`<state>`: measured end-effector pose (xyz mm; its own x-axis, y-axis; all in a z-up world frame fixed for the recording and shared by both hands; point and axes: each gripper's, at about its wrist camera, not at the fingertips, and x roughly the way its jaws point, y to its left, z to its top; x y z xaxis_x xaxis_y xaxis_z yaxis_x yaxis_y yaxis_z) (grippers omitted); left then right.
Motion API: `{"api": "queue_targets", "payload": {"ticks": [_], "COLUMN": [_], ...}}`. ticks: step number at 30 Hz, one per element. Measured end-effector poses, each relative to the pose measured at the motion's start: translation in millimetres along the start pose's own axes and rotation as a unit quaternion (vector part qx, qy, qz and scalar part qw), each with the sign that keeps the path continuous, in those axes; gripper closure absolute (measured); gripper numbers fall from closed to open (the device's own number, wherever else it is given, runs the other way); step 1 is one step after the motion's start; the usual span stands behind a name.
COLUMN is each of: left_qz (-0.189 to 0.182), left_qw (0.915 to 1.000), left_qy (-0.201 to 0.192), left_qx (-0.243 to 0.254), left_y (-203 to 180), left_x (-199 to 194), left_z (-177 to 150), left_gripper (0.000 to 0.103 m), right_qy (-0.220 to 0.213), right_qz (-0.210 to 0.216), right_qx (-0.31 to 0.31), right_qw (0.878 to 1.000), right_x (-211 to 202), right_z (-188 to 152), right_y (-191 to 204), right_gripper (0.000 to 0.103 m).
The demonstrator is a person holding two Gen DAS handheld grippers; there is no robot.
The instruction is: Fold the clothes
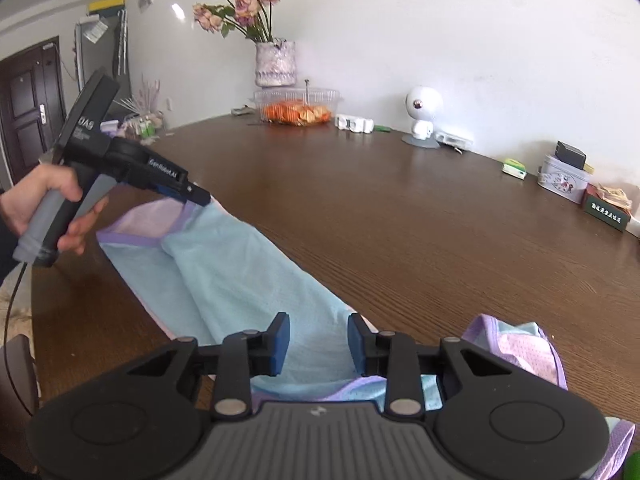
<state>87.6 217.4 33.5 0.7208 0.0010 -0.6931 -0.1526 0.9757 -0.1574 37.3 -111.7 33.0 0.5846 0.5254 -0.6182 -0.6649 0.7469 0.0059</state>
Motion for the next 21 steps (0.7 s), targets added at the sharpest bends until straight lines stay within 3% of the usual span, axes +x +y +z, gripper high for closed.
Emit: {"api": "queue_targets", "payload": {"ticks": [4, 13, 17, 19, 21], "left_qz": [-0.009, 0.049, 0.062, 0.069, 0.082], "left_qw": [0.9995, 0.9982, 0.9976, 0.9972, 0.9959], "left_qy": [-0.013, -0.024, -0.029, -0.027, -0.039], "left_qx": [-0.025, 0.026, 0.006, -0.006, 0.004], "left_y": [11.5, 6.2, 19.2, 23.2, 16.5], "left_x": [3.2, -1.4, -8.8, -15.3, -34.9], "left_z": [1.3, -0.9, -5.1, -6.7, -10.6], "left_gripper": [0.101, 0.099, 0.098, 0.093, 0.078], "right_qy": [0.006, 0.008, 0.007, 0.002, -0.022], "right_qz": [-0.009, -0.004, 0.008, 0.023, 0.010], "right_qx": [-0.006, 0.002, -0.005, 0.000, -0.002], "right_qw": [1.000, 1.000, 1.000, 1.000, 1.000], "right_x": [1.7, 9.6, 14.0, 6.8, -14.3], "right_z": [-6.2, -11.8, -7.0, -3.0, 1.8], "right_y": [4.5, 8.9, 12.4, 11.1, 5.0], "right_gripper": [0.069, 0.066, 0.066, 0.066, 0.066]}}
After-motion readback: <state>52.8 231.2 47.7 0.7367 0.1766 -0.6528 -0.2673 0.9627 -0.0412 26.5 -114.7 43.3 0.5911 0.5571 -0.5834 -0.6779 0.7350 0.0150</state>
